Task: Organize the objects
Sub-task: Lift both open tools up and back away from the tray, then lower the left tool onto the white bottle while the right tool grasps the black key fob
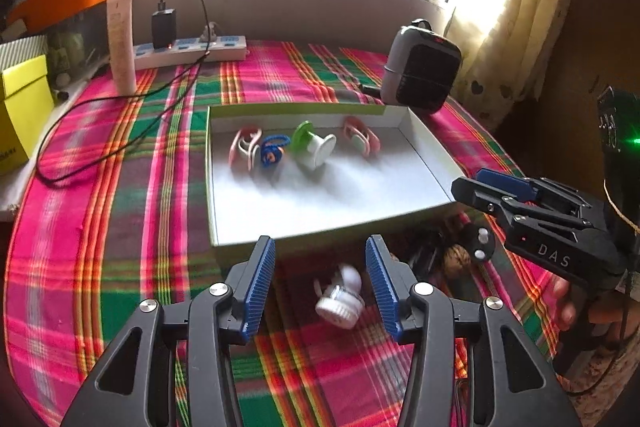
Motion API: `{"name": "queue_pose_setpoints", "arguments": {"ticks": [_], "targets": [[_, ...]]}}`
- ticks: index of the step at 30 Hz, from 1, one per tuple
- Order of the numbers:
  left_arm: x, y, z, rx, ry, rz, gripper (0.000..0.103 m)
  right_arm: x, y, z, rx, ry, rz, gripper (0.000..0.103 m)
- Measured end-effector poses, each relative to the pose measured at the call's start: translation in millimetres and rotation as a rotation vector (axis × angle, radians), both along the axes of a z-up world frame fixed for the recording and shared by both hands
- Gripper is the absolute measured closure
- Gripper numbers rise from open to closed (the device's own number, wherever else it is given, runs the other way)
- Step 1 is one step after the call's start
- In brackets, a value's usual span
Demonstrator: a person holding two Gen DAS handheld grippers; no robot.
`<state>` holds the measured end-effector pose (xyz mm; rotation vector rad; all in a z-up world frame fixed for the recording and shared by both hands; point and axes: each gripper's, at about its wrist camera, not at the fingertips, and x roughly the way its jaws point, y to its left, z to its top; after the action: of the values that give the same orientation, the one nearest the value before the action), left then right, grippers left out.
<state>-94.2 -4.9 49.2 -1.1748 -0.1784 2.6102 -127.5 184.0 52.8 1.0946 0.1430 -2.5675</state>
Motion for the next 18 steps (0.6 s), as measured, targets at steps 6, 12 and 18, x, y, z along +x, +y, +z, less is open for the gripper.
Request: {"name": "queue_pose_setpoints", "arguments": {"ticks": [6,12,18], "targets": [[11.5,0.9,-12.4,0.029,-0.027,-0.009,0.057,19.3,12.8,-7.6,0.0,0.004,-0.013,0.061],[20.8,-8.3,-16.0,0.045,-0.022,0.022,0.057,33.8,27.0,-11.6,-0.008,0.01,-0.024,0.061],[22.9,-9.2,-19.6,0.044,-0.032,0.016,0.057,42.9,37.5,-18.3,-0.019,-0.006,-0.047,0.061]]}}
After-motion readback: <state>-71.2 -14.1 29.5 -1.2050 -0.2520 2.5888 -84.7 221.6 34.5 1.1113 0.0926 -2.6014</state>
